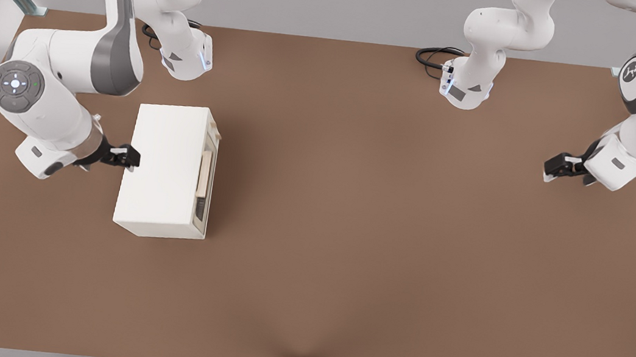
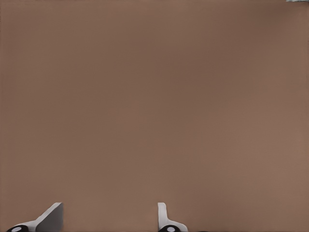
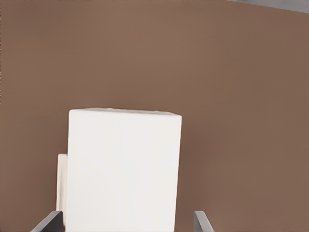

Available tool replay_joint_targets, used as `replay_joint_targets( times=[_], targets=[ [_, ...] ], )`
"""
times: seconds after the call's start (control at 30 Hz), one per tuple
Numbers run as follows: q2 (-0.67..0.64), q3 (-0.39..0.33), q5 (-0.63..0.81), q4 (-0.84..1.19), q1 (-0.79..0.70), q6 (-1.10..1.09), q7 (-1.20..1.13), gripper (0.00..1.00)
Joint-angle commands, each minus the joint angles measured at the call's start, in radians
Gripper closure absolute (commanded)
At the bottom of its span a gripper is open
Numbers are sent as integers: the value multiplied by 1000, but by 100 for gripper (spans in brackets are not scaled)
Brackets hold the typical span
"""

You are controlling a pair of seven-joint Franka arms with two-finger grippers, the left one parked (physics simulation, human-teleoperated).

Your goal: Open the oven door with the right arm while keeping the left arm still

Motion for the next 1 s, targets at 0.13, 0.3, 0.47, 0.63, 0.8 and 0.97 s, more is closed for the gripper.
replay_joint_targets(
  times=[0.13, 0.3, 0.47, 0.63, 0.8, 0.97],
  targets=[
    [22, 16, -116, 14, -12, 27, -236, 96],
    [212, 59, -581, 19, 281, -328, 110, 100],
    [238, 129, -682, -56, 324, -295, 546, 100],
    [272, 137, -671, -64, 392, -295, 753, 100],
    [284, 166, -671, -128, 408, -283, 968, 100],
    [314, 169, -673, -136, 422, -262, 1040, 100]
  ],
)
